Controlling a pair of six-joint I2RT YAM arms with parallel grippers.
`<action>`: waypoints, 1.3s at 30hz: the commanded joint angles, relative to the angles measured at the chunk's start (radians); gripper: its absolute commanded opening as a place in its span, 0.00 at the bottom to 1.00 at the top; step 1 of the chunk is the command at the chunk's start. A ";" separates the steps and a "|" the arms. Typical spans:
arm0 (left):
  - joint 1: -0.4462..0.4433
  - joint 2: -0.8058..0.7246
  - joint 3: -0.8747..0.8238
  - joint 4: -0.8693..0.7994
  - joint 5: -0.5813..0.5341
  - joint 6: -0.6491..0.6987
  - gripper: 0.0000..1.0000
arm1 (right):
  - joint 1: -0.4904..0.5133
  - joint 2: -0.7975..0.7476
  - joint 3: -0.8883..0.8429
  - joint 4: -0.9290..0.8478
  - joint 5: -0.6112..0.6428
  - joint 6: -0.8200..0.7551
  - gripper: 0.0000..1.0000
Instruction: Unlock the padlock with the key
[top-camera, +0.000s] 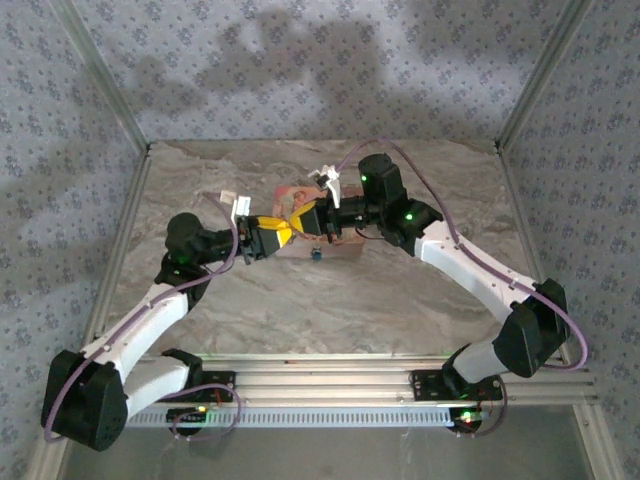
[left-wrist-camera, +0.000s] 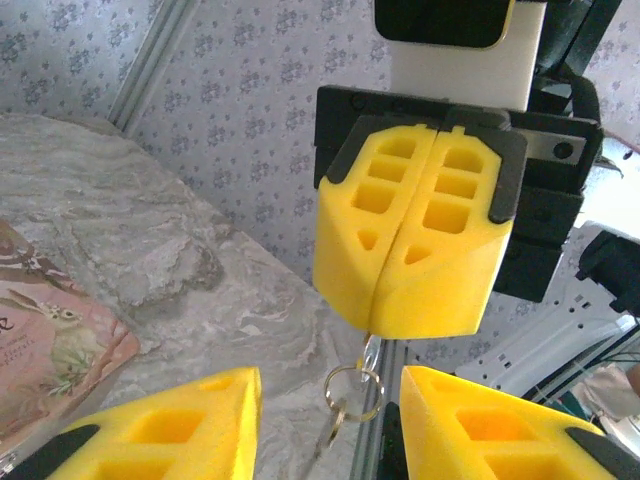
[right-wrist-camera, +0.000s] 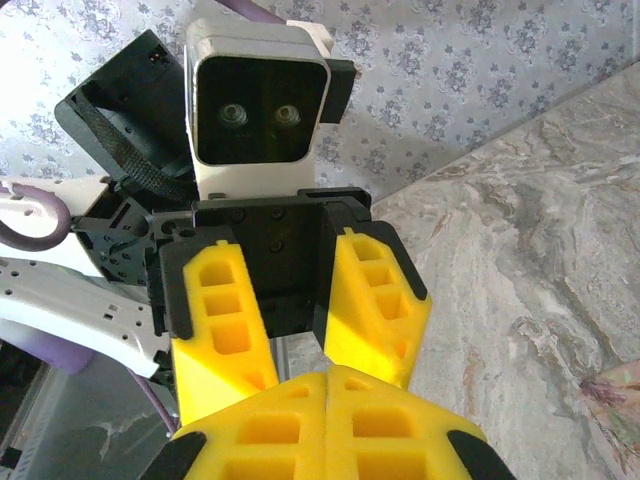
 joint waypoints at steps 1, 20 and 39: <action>0.003 -0.011 -0.005 0.036 0.015 -0.013 0.38 | 0.007 -0.031 -0.004 0.019 -0.015 0.014 0.00; -0.035 0.000 0.004 0.049 0.007 -0.008 0.35 | 0.023 -0.019 -0.002 0.003 0.002 0.008 0.00; -0.035 -0.062 -0.015 -0.093 -0.072 0.096 0.00 | 0.022 -0.028 0.006 0.026 0.047 0.104 0.34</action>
